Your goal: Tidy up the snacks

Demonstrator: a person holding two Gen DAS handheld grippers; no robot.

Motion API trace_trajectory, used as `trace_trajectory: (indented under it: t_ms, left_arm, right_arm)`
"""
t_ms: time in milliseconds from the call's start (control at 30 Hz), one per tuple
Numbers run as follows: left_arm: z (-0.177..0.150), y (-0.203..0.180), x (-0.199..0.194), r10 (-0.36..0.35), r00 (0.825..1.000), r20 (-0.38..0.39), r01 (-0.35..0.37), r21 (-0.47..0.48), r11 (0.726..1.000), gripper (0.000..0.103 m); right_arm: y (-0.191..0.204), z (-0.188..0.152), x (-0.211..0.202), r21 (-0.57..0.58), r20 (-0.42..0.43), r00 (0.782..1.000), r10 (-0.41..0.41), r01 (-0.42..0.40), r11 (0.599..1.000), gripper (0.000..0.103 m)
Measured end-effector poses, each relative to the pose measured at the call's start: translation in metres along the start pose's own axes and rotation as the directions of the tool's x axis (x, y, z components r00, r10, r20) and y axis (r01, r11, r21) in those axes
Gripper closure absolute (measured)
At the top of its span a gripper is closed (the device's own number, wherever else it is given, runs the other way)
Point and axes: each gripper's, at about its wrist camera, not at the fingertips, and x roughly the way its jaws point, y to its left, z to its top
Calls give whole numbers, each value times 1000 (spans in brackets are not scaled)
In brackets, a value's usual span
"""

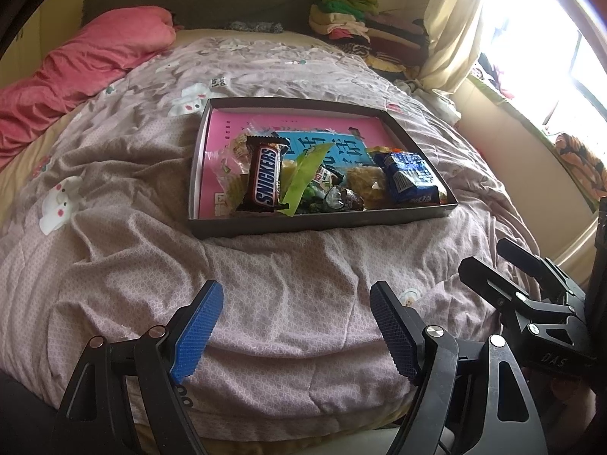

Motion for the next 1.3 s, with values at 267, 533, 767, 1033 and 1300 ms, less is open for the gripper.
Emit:
trace_trajectory:
  t_ms: [267, 533, 767, 1033, 1300]
  left_arm:
    - [1, 1, -2, 2, 1000, 8, -2, 4, 1000, 22]
    - [2, 1, -4, 5, 1000, 10, -5, 11, 1000, 22]
    - [2, -4, -4, 16, 1000, 16, -16, 35, 999, 22]
    - [2, -6, -4, 36, 999, 13, -36, 45, 998, 22]
    - [2, -8, -4, 60, 998, 23, -62, 55, 997, 22]
  right_arm:
    - [0, 0, 0, 0, -2, 1000, 0, 0, 1000, 4]
    - [0, 0, 0, 1, -2, 1000, -1, 1, 1000, 4]
    - [-2, -1, 1, 1, -7, 1000, -2, 2, 1000, 4]
    - [-4, -4, 1, 2, -6, 1000, -5, 5, 1000, 4]
    - [-6, -4, 1, 9, -4, 1000, -9, 9, 1000, 4]
